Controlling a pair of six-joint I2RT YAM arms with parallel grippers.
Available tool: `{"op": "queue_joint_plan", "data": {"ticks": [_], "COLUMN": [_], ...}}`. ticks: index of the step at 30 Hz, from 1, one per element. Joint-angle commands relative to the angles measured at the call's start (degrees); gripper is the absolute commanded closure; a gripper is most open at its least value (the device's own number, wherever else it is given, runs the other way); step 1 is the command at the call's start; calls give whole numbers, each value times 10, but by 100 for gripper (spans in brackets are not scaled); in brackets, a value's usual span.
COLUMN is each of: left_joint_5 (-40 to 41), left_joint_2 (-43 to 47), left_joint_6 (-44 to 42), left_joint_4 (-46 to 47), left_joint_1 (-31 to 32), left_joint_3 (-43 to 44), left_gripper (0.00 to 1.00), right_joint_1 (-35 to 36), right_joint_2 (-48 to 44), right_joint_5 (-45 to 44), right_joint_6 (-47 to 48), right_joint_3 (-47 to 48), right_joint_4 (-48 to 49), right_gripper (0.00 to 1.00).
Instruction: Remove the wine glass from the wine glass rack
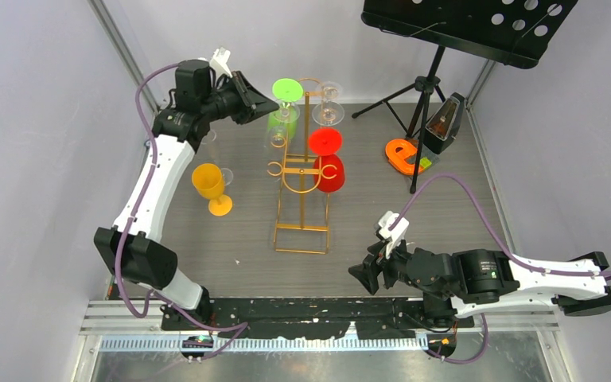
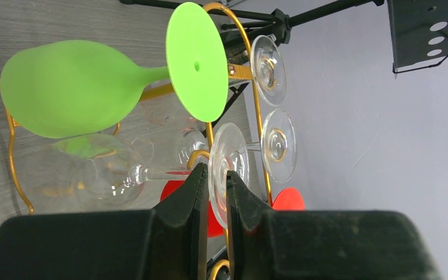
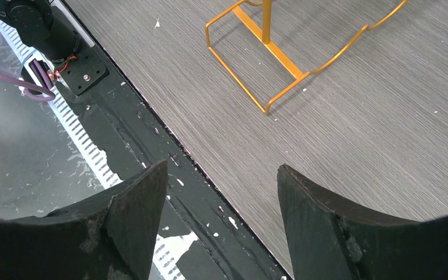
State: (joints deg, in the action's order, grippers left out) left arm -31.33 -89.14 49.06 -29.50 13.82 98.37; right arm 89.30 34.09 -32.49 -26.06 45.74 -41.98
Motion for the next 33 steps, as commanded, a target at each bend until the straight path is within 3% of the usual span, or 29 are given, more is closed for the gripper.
{"op": "queue_joint_plan", "data": {"ticks": [1, 9, 17, 33], "left_joint_5": [-27, -28, -28, -14], "left_joint_2": [-7, -18, -17, -7], "left_joint_6": [-2, -10, -15, -36], "left_joint_4": [25, 12, 6, -32], "left_joint_1": [10, 12, 12, 12], "left_joint_3": [23, 30, 31, 53], "left_gripper": [85, 86, 100, 100], "right_joint_1": [2, 2, 2, 2], "right_joint_2": [-7, -10, -6, 7], "right_joint_5": [-13, -14, -15, -14], "right_joint_6": [-14, -15, -14, -12], "right_joint_3": [-4, -8, -10, -4], "right_joint_4": [22, 23, 24, 30], "right_gripper": [25, 25, 25, 25]}}
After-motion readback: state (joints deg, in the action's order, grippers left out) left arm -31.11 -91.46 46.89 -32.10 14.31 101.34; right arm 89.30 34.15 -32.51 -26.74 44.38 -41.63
